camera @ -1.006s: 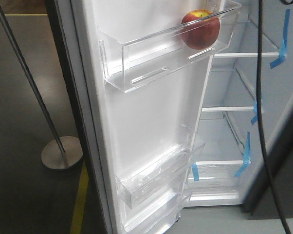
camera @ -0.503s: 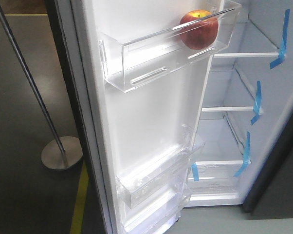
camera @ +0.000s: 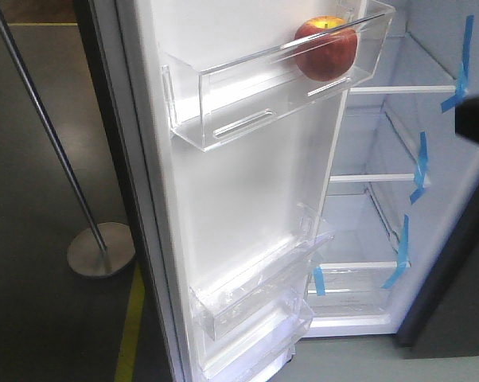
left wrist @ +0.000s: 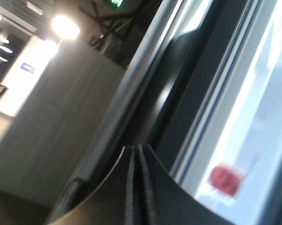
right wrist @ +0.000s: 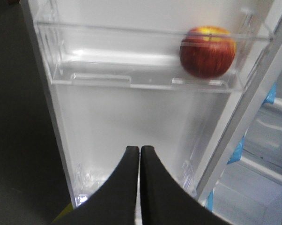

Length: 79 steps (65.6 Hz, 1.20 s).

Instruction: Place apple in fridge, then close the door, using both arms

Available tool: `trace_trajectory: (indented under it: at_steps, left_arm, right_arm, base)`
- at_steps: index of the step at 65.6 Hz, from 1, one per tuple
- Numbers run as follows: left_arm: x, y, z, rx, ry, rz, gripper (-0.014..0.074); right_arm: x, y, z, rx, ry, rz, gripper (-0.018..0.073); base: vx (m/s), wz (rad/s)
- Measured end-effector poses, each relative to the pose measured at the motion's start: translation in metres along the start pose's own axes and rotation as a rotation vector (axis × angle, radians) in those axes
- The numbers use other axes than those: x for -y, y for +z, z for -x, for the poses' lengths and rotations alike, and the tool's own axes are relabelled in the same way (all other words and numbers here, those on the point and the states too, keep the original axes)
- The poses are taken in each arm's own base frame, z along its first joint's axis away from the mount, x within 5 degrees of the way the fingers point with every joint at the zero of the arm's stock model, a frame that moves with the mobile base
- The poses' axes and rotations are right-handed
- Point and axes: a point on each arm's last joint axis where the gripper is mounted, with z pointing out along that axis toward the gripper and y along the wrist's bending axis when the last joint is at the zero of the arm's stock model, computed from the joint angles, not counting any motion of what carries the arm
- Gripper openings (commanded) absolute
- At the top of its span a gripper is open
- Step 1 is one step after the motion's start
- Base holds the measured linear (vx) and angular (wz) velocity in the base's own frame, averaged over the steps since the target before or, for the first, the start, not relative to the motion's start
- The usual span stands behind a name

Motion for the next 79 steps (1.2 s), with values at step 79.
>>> trace_trajectory:
  at_steps: [79]
  left_arm:
    - [0.064,0.286,0.081,-0.076,-0.314,-0.035,0.0008]
  right_arm:
    - [-0.046,-0.055,-0.110,0.102,0.012,-0.017,-0.0004]
  base:
    - [0.00,0.00]
